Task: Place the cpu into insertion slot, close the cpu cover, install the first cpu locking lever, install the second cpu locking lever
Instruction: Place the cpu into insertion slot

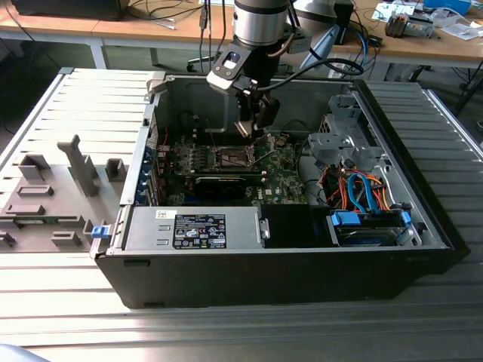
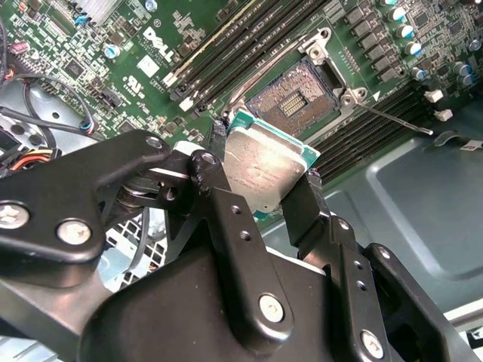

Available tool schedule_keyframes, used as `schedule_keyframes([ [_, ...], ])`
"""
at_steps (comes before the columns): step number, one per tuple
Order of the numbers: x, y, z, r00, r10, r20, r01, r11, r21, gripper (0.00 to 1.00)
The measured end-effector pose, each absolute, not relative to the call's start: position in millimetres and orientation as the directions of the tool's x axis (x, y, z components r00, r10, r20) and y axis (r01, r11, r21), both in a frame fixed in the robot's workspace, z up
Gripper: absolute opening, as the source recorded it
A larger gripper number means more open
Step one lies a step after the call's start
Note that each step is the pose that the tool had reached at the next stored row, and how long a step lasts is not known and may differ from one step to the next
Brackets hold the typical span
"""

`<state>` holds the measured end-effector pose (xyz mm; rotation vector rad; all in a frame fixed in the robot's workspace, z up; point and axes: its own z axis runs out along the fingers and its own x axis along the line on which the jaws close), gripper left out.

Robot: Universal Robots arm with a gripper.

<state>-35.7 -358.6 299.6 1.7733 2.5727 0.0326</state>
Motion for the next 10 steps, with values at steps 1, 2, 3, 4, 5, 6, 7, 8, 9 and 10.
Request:
schedule_keyframes([
  [1,-35.7,-358.6,299.7,-0.353,0.936,-0.002,0.935,0.353,0.027,0.54],
  [2,-35.7,-358.6,299.6,-0.350,0.937,-0.002,0.936,0.350,0.027,0.54],
  [3,-35.7,-358.6,299.6,-0.346,0.938,-0.002,0.938,0.346,0.027,0.54],
  [4,-35.7,-358.6,299.6,-0.343,0.939,-0.002,0.939,0.343,0.027,0.54],
  [5,-35.7,-358.6,299.6,-0.340,0.940,-0.002,0.940,0.340,0.027,0.54],
  [6,-35.7,-358.6,299.6,-0.338,0.941,-0.002,0.941,0.338,0.027,0.54],
  [7,-35.7,-358.6,299.6,-0.336,0.942,-0.002,0.941,0.336,0.027,0.54],
  [8,-35.7,-358.6,299.6,-0.333,0.943,-0.002,0.942,0.333,0.027,0.54],
  [9,-35.7,-358.6,299.6,-0.329,0.944,-0.002,0.944,0.329,0.027,0.54],
  [10,-35.7,-358.6,299.6,-0.328,0.945,-0.002,0.944,0.328,0.027,0.54],
])
